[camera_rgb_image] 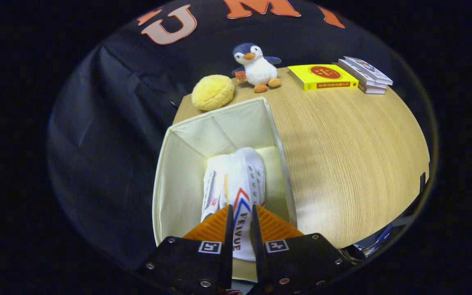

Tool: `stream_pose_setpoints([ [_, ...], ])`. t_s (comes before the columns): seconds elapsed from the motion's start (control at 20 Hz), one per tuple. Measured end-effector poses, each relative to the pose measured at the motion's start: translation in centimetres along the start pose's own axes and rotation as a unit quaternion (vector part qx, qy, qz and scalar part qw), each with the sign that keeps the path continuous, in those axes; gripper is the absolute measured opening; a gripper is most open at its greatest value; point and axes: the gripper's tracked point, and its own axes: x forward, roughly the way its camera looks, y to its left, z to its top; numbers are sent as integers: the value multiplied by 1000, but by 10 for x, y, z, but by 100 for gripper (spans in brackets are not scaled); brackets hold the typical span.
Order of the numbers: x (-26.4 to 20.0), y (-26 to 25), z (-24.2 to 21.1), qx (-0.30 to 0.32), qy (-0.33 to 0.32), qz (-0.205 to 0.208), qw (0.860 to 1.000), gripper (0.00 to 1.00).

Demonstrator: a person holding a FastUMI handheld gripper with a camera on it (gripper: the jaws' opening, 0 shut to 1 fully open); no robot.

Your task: Open the storage box then place both shoes into the box .Put the left shoe in first, then the right shoe, with the right side of both shoes facing outward in a uniform manner.

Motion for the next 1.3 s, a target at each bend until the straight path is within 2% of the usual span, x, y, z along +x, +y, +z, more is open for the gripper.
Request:
stream_pose_setpoints([
  [0.25, -40, -1, 40, -47, -56, 66, 995, 49],
  [0.3, -49, -7, 50, -54, -71, 73, 993, 56],
  [0.4, -67, -26, 71, -66, -106, 83, 989, 65],
  [0.6, -100, -74, 114, -80, -176, 97, 976, 80],
  [0.9, -149, -154, 153, -88, -278, 94, 952, 95],
  [1.1, -181, -210, 177, -93, -359, 67, 926, 96],
  [1.3, -198, -258, 192, -106, -406, 26, 907, 98],
])
